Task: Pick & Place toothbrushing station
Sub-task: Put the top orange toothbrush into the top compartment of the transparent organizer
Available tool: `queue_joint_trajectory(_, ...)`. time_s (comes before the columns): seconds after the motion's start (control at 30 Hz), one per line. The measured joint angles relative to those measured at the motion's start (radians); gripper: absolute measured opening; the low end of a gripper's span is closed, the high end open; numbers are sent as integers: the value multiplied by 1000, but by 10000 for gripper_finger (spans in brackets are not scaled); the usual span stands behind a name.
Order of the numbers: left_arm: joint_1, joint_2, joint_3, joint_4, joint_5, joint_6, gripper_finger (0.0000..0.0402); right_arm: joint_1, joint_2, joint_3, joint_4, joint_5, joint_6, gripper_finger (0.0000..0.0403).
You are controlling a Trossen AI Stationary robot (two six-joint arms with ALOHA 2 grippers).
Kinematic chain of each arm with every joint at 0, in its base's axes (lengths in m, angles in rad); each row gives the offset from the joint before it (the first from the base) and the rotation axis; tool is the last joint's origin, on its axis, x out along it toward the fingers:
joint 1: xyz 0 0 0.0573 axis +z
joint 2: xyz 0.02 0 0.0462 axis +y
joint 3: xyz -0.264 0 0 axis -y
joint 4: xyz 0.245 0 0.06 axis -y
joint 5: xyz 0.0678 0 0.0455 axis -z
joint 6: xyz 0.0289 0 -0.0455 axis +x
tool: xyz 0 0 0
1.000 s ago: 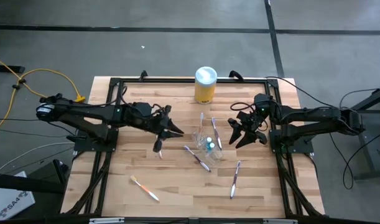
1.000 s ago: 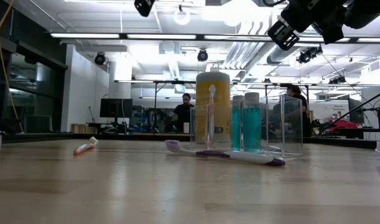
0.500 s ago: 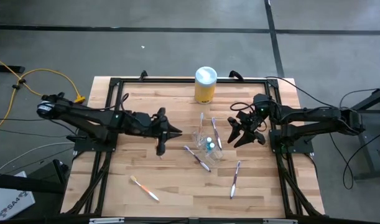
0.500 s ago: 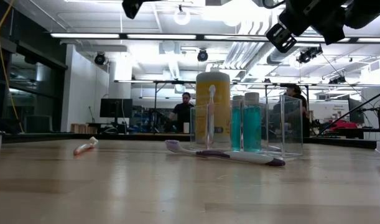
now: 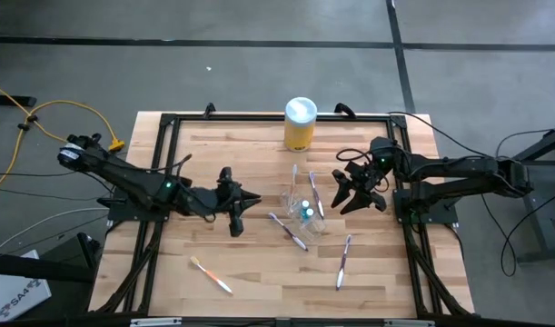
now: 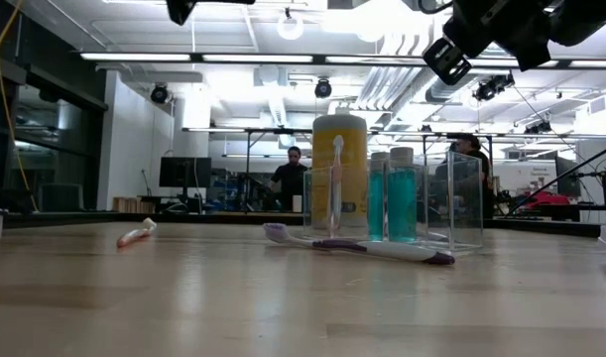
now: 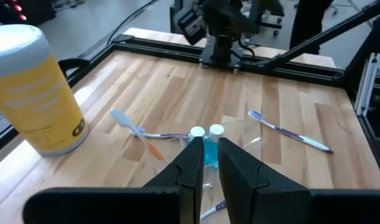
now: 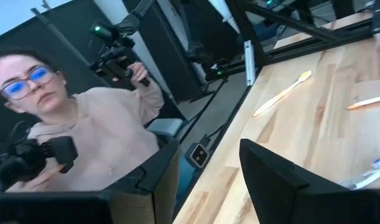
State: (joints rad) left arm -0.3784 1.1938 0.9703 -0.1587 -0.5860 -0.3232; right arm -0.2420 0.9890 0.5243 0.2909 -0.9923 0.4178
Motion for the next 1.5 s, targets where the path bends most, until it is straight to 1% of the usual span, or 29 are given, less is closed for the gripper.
queue_joint_trajectory(0.27,-75,42,0,1,-153,-111,43,0,0,0,-2,25,-4,160)
queue_joint_trajectory(0.37,-86,56,0,2,-152,-174,43,0,0,0,-6,23,-4,160)
queue_joint_trajectory(0.53,-88,90,0,1,-150,-336,43,0,0,0,-26,22,-14,160)
queue_joint_trajectory(0.7,-89,131,0,-7,-145,-413,43,0,0,0,-80,22,-51,160)
queue_joint_trajectory(0.83,-87,134,0,-67,-159,-491,43,0,0,0,-104,22,-57,160)
queue_joint_trajectory(1.0,-79,134,0,-215,-167,-633,43,0,0,0,-110,20,-59,160)
queue_joint_trajectory(1.23,-39,139,0,-525,-83,-955,43,0,0,0,-120,14,-105,160)
queue_joint_trajectory(1.33,-14,148,0,-633,-16,-1070,43,0,0,0,-123,14,-115,160)
queue_joint_trajectory(1.4,13,164,1,-648,33,-1116,43,0,0,0,-124,14,-129,160)
queue_joint_trajectory(1.5,56,205,1,-647,91,-1140,43,0,0,0,-129,14,-135,160)
